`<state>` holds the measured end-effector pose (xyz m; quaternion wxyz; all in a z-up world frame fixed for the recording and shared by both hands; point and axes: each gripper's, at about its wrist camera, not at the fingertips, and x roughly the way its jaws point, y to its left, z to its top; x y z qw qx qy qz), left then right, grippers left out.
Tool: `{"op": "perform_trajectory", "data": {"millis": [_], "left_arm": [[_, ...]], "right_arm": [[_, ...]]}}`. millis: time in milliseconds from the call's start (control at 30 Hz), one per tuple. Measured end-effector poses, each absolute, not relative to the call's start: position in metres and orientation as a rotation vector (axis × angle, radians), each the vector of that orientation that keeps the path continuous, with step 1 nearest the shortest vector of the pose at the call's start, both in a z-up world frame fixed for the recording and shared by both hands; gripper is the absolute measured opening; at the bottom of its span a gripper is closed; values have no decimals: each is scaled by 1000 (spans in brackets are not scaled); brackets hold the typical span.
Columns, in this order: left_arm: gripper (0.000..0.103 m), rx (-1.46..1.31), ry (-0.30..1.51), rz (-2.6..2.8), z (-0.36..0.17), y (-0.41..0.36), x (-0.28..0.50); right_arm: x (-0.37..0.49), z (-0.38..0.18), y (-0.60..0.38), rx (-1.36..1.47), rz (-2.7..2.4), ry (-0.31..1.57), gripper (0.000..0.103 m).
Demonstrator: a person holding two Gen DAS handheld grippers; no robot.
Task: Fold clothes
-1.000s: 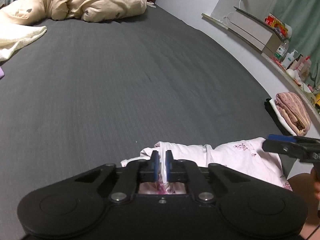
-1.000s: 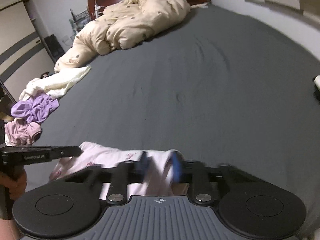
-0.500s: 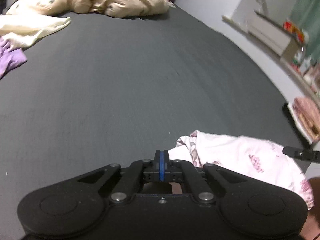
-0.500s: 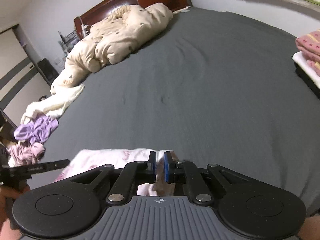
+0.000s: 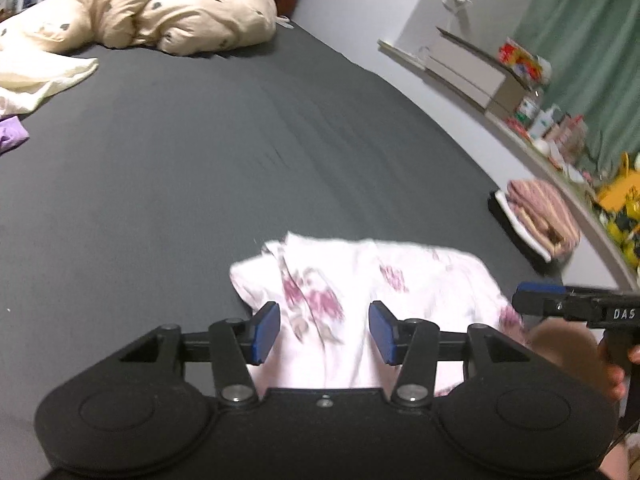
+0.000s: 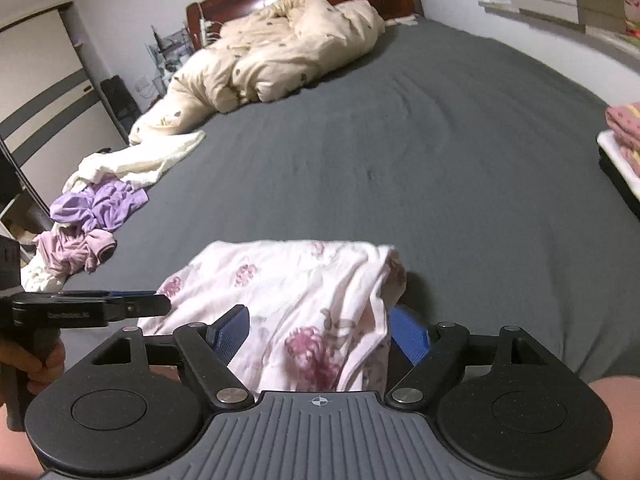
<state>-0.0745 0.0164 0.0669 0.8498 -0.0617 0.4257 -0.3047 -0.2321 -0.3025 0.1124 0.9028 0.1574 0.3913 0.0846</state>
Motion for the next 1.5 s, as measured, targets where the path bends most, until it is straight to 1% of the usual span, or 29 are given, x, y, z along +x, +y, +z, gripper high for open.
{"op": "perform_trajectory", "data": {"millis": [33,67,100,167,200,267,367,567,633,700,833,867,900,933,967,1000,1033,1067,1100,1133,1200,1500], "left_arm": [[37,-132,906,-635,63,15,-75],[31,-144,913,-632,60,15,-74],[26,-157,919,-630,57,15,-72],[19,-183,919,-630,54,17,-71],[15,-176,917,-630,53,17,-71],[10,-159,912,-629,52,16,-73],[9,-112,927,-613,48,17,-75],[10,-127,965,-613,38,24,-79],[13,-122,963,-605,39,24,-79],[18,-116,961,-589,43,29,-80],[19,-65,966,-542,48,41,-83],[22,-54,965,-529,49,44,-84],[28,-58,962,-525,51,48,-86],[31,-64,959,-522,52,52,-87],[39,-70,956,-520,54,56,-88],[49,-87,949,-526,56,60,-89],[54,-106,942,-534,58,63,-90],[63,-125,932,-542,60,65,-90],[68,-135,922,-548,62,66,-88],[71,-144,912,-555,63,66,-87],[79,-148,909,-558,64,61,-81],[81,-170,972,-586,48,36,-65]], "right_arm": [[-232,110,-302,328,172,810,75],[-230,107,-301,330,166,810,57],[-228,104,-301,340,158,819,34],[-223,97,-303,358,160,849,8],[-223,95,-304,358,165,855,8],[-226,93,-306,359,161,862,6],[-230,90,-311,365,152,888,6],[-236,90,-318,390,125,928,6],[-239,92,-320,396,119,931,7],[-242,93,-324,409,119,929,7],[-246,97,-327,411,116,932,7],[-247,99,-328,417,116,930,7],[-248,100,-329,422,116,928,10],[-248,102,-330,423,119,924,15],[-249,104,-331,418,122,920,33],[-249,107,-331,413,125,916,58],[-250,109,-332,406,125,903,71],[-251,112,-332,400,124,879,81],[-252,114,-331,395,129,857,81],[-250,116,-331,394,139,847,81],[-246,117,-333,421,157,833,81],[-213,92,-343,534,147,905,81]]}}
